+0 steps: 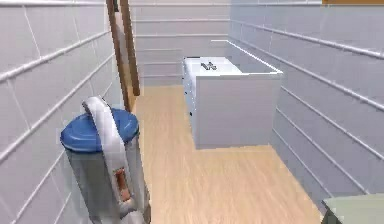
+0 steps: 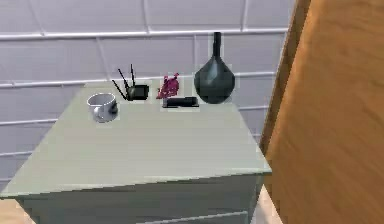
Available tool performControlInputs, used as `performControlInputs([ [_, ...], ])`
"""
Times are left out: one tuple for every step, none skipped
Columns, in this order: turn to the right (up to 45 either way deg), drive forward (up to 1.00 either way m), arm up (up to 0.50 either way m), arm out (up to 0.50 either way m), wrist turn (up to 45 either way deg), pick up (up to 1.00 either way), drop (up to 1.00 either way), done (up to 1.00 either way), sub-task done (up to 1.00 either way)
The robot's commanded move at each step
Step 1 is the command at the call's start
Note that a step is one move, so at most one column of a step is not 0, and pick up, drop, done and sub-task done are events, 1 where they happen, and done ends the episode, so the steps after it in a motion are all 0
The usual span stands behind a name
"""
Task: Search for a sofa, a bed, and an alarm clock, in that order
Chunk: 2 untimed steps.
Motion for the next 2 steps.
performControlInputs([
  [0.0,1.00,0.00,0.00,0.0,0.00,0.00,0.00,0.00],
  [18.0,0.00,0.00,0.00,0.0,0.00,0.00,0.00,0.00],
])
